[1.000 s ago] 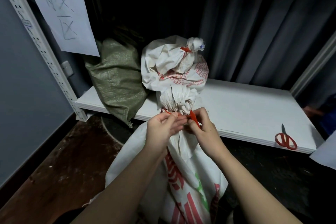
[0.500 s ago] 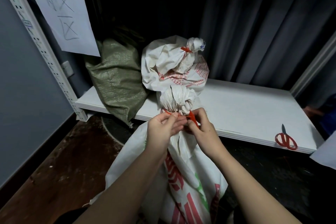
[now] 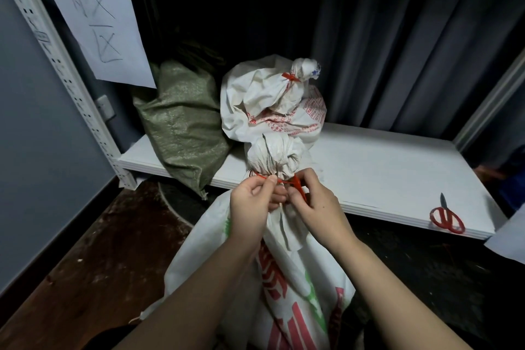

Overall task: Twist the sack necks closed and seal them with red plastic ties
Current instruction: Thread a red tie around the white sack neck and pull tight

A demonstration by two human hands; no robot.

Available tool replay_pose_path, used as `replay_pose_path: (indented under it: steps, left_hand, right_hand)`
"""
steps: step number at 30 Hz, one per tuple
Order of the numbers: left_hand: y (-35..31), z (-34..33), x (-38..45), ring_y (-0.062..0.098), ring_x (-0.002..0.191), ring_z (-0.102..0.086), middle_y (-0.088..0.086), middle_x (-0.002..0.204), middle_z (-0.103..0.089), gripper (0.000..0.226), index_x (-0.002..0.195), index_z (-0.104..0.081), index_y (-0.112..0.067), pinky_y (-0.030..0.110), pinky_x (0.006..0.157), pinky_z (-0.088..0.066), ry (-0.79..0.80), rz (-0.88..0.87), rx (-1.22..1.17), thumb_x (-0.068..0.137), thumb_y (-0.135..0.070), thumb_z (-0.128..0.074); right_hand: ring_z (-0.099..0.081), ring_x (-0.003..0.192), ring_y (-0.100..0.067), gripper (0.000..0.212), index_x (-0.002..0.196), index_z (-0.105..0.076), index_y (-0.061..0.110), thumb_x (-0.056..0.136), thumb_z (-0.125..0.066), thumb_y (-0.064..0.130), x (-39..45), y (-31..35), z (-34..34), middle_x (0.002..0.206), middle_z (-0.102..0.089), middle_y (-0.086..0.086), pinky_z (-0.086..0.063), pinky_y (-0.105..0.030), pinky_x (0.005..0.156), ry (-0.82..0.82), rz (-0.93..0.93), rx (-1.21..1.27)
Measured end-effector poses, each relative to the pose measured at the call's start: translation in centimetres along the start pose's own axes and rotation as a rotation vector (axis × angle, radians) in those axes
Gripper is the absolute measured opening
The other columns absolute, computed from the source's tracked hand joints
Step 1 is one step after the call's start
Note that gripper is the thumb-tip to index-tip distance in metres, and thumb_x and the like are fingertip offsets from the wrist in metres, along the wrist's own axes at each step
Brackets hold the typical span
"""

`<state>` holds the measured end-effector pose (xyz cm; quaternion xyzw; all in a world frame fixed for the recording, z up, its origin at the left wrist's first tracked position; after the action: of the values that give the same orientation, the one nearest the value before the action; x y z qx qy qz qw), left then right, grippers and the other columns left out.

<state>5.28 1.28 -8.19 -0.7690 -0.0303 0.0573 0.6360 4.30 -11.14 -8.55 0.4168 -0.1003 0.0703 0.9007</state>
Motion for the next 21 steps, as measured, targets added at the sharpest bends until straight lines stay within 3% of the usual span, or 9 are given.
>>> replay_pose_path:
  steps: [4,8,12,17,21]
  left_hand:
    - [-0.1,0.4,0.1,0.000,0.039,-0.039,-0.007,0.048,-0.053,0.028,0.067,-0.055,-0.003,0.012,0.045,-0.033,-0.006,-0.039,0.001,0.094,-0.009,-0.055]
    - [0.1,0.4,0.0,0.001,0.040,-0.036,-0.005,0.051,-0.050,0.028,0.067,-0.054,-0.005,0.011,0.043,-0.030,0.012,-0.023,-0.037,0.094,-0.012,-0.055]
    - [0.3,0.5,0.1,0.000,0.043,-0.038,-0.008,0.051,-0.051,0.027,0.068,-0.056,-0.008,0.011,0.044,-0.032,0.013,-0.028,-0.041,0.094,-0.013,-0.055]
    - [0.5,0.8,0.0,0.000,0.043,-0.039,-0.009,0.049,-0.050,0.029,0.066,-0.054,-0.009,0.011,0.046,-0.034,-0.004,-0.083,-0.010,0.095,-0.011,-0.053]
    - [0.4,0.6,0.2,-0.001,0.042,-0.040,-0.009,0.046,-0.050,0.030,0.066,-0.054,-0.009,0.010,0.046,-0.034,0.023,-0.069,-0.042,0.096,-0.009,-0.052]
  right_hand:
    - [-0.064,0.077,-0.023,0.022,0.092,-0.052,0.024,0.088,-0.039,0.040,0.1,-0.3,0.1,0.083,-0.066,-0.003,-0.051,-0.045,0.077,0.018,-0.045,0.276]
    - [-0.054,0.072,-0.025,0.026,0.089,-0.048,0.001,0.101,-0.039,0.022,0.4,-0.5,-0.8,0.078,-0.055,-0.014,-0.045,-0.035,0.066,-0.001,-0.135,0.633]
    - [-0.042,0.071,-0.023,0.034,0.083,-0.042,-0.001,0.099,-0.039,0.029,0.3,-0.3,-1.8,0.075,-0.044,-0.013,-0.040,-0.032,0.069,-0.034,-0.133,0.711]
    - [-0.043,0.065,-0.014,0.025,0.080,-0.040,0.009,0.102,-0.034,0.019,0.8,0.2,-1.8,0.068,-0.045,-0.003,-0.039,-0.023,0.063,-0.003,-0.130,0.781]
    - [-0.045,0.067,-0.011,0.024,0.080,-0.042,0.009,0.102,-0.037,0.016,0.7,0.2,-2.0,0.071,-0.047,-0.006,-0.039,-0.019,0.065,0.041,-0.088,0.692]
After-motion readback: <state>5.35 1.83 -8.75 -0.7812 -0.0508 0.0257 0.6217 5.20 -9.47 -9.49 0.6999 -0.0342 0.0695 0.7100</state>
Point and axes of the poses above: each hand's wrist, its own x-axis towards the middle knuckle, its own z-axis out of the back of the hand, y = z × x, the point moved 1 cm from there along x, towards the middle knuckle
